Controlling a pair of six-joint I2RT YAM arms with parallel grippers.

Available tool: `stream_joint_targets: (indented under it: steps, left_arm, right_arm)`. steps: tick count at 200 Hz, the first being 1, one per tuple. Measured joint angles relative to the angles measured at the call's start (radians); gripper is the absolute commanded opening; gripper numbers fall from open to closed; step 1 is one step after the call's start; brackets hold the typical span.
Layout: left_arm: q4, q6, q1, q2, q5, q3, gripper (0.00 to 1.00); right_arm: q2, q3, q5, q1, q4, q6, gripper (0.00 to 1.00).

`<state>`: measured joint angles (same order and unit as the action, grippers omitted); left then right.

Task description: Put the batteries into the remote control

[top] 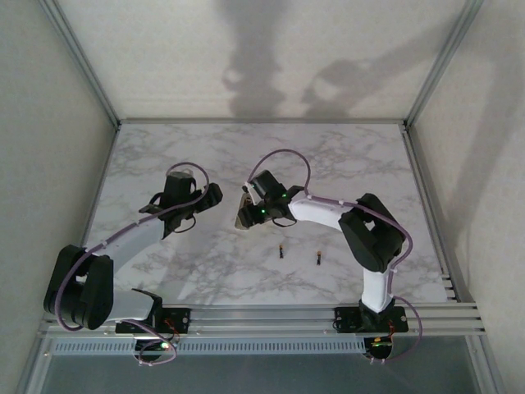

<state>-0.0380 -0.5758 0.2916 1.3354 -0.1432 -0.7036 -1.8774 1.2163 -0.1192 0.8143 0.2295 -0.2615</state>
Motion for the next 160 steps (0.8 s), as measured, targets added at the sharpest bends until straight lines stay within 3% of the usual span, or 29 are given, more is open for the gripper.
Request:
stream_joint_targets:
  steps: [79, 140, 160]
  left_arm:
    - [0.056, 0.003, 0.078, 0.001, 0.002, 0.016, 1.00]
    - [0.097, -0.023, 0.193, 0.002, 0.042, 0.028, 1.00]
    - [0.110, -0.052, 0.242, 0.012, 0.064, 0.032, 0.95]
  right_arm:
    - [0.221, -0.142, 0.186, 0.000, 0.026, -0.113, 0.52]
    - [0.322, -0.286, 0.259, -0.006, 0.046, -0.196, 0.49]
    - [0.364, -0.342, 0.285, -0.018, 0.044, -0.212, 0.49]
